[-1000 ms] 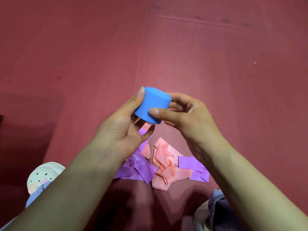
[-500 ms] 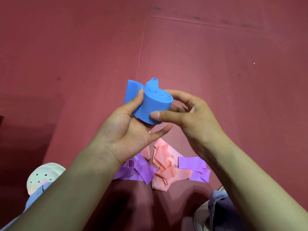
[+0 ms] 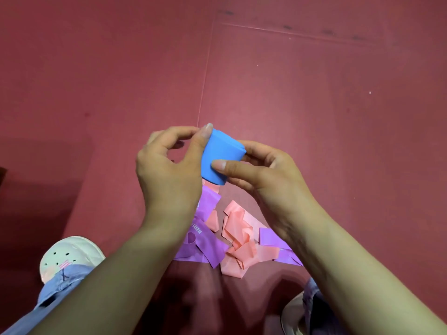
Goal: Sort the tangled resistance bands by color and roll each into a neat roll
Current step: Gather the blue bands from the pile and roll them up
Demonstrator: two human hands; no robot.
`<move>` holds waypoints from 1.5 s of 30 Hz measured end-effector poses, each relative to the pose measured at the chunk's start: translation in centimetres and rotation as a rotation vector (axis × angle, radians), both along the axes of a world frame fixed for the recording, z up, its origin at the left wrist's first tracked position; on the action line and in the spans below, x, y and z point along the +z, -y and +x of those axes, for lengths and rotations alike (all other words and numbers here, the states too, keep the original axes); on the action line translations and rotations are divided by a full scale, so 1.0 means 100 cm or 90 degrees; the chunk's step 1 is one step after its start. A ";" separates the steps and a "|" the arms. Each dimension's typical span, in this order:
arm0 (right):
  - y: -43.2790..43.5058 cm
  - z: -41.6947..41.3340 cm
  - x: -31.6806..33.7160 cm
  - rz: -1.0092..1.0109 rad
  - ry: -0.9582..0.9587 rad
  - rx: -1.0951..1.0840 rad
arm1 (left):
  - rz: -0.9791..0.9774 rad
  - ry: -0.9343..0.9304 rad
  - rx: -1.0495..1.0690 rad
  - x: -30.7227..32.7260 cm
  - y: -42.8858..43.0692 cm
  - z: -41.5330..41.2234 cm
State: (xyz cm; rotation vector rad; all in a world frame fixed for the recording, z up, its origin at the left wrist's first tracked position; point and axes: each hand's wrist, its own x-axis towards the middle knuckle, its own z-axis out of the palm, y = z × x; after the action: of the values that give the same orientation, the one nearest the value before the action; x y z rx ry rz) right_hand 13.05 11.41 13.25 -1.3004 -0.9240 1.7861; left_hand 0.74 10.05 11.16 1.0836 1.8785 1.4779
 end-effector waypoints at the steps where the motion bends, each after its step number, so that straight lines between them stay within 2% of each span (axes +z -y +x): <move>1: 0.000 0.000 0.000 0.001 0.002 -0.004 | -0.002 0.024 -0.007 0.000 0.001 0.002; 7: 0.001 -0.001 -0.001 0.020 0.026 -0.022 | -0.028 0.109 -0.065 0.002 0.003 0.005; 16: -0.001 0.001 -0.005 0.090 0.095 -0.044 | -0.141 0.083 -0.261 0.002 0.006 0.012; 22: -0.005 0.009 -0.002 0.117 0.112 -0.031 | -0.146 0.216 -0.365 0.003 0.000 0.000; 26: -0.007 0.012 0.000 0.166 0.239 -0.016 | -0.130 0.264 -0.388 0.003 -0.002 -0.003; 29: -0.009 0.015 -0.001 0.144 0.276 -0.022 | -0.115 0.287 -0.371 0.002 -0.003 -0.004; 34: -0.010 0.014 0.001 0.076 0.108 -0.041 | -0.105 0.311 -0.347 0.002 -0.002 -0.003; 37: -0.010 0.011 0.001 0.046 0.101 -0.041 | -0.083 0.325 -0.329 0.002 -0.002 -0.003; 45: -0.004 0.006 -0.002 0.064 -0.047 -0.014 | -0.036 0.398 -0.274 0.003 -0.003 -0.003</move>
State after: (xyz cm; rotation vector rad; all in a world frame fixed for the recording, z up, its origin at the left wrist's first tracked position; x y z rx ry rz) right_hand 13.69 11.81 13.05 -1.1692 -0.9427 1.7364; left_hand 0.46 10.35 11.45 0.8033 1.1615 1.2987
